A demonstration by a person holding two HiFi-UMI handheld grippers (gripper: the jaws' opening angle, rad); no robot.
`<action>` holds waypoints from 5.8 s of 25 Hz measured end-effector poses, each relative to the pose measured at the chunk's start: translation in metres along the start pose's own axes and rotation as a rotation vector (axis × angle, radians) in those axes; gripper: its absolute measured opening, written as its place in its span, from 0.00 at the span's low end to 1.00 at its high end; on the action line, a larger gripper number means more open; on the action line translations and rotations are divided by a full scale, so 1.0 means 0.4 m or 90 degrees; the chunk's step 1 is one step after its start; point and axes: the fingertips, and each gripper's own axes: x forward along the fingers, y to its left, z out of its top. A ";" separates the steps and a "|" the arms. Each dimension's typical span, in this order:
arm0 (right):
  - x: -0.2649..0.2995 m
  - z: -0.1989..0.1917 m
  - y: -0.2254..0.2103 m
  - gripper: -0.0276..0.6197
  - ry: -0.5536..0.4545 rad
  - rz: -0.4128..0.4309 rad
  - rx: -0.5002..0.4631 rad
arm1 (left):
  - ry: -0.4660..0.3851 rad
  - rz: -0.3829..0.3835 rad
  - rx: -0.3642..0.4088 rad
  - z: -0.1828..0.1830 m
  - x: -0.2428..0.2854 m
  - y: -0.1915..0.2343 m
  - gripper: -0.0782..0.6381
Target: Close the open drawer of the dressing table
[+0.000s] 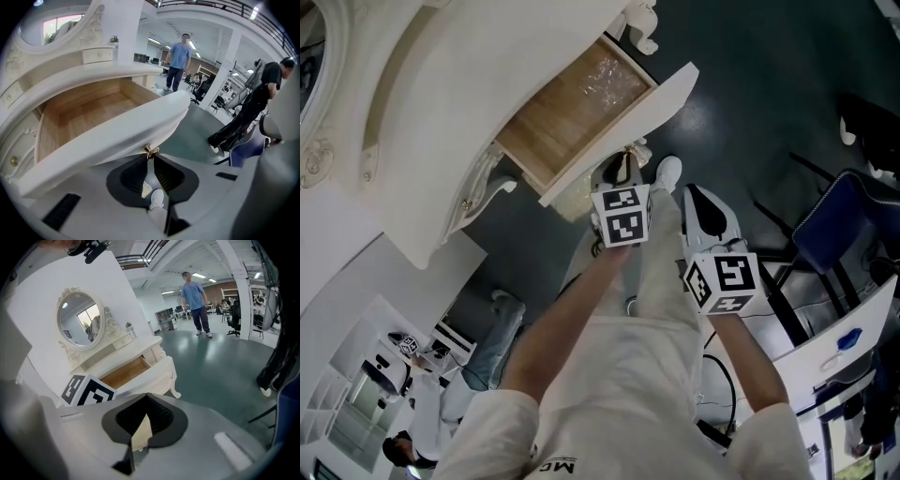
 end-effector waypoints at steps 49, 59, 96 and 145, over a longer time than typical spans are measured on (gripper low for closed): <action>0.218 0.063 0.093 0.05 0.045 0.068 -0.091 | -0.043 0.011 -0.034 0.163 0.053 0.174 0.18; 0.236 0.082 0.109 0.05 0.041 0.077 -0.097 | -0.051 0.007 -0.034 0.184 0.062 0.186 0.18; 0.269 0.112 0.150 0.05 0.024 0.057 -0.062 | -0.088 0.051 -0.031 0.278 0.090 0.288 0.18; 0.104 0.144 0.124 0.05 -0.040 0.022 -0.060 | -0.155 0.024 0.038 0.316 -0.114 0.202 0.12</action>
